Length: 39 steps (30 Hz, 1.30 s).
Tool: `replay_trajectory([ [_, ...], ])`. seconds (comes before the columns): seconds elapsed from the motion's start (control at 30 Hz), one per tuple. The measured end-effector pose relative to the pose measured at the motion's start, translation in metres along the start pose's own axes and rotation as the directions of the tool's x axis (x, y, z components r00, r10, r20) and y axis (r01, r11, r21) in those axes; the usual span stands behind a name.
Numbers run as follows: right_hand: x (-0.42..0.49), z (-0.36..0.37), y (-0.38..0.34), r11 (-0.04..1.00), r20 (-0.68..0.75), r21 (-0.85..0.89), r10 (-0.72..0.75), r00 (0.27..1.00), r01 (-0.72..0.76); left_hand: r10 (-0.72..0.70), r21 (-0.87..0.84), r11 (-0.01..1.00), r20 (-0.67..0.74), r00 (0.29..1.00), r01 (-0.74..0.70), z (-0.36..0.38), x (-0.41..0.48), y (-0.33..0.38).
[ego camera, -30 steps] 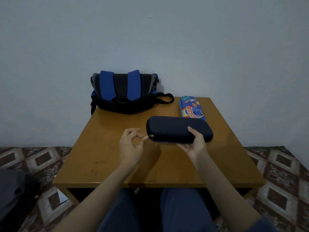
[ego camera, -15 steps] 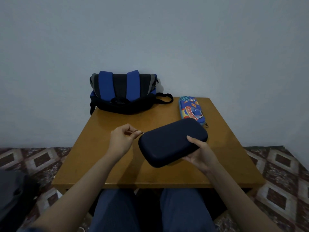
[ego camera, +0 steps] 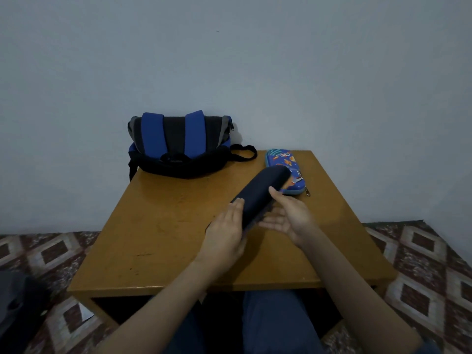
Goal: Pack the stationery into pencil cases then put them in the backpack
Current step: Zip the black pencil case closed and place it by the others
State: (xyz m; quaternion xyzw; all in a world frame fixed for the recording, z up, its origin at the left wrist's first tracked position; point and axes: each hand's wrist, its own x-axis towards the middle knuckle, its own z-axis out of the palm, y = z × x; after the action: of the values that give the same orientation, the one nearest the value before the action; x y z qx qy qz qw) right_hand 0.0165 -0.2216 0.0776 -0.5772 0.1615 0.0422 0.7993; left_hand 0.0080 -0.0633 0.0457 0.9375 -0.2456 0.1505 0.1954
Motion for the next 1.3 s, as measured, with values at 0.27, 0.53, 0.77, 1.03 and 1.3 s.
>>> replay_trajectory([
  [0.27, -0.017, 0.024, 0.041, 0.964, -0.044, -0.206, -0.180, 0.983, 0.167, -0.533, -0.942, 0.001, 0.283, 0.797, 0.334, -0.011, 0.012, -0.005],
  [0.53, -0.006, 0.018, 0.062, 0.979, -0.228, -0.049, -0.204, 0.952, 0.198, -0.357, -0.823, 0.259, 0.405, 0.842, 0.505, 0.008, 0.010, -0.016],
  [0.77, 0.041, -0.053, 0.018, 0.985, -0.407, 0.007, -0.152, 0.901, 0.170, -0.334, -0.161, 0.893, 0.389, 0.859, 0.421, 0.041, 0.004, -0.069],
  [1.03, 0.107, -0.134, -0.029, 0.973, -0.662, 0.072, -0.117, 0.741, 0.219, -0.304, 0.147, 0.952, 0.391, 0.869, 0.267, 0.062, 0.011, -0.076],
  [1.3, 0.144, -0.151, -0.040, 0.993, -0.659, 0.091, 0.001, 0.752, 0.078, -0.284, 0.132, 0.958, 0.322, 0.903, 0.255, 0.067, 0.009, -0.080],
])
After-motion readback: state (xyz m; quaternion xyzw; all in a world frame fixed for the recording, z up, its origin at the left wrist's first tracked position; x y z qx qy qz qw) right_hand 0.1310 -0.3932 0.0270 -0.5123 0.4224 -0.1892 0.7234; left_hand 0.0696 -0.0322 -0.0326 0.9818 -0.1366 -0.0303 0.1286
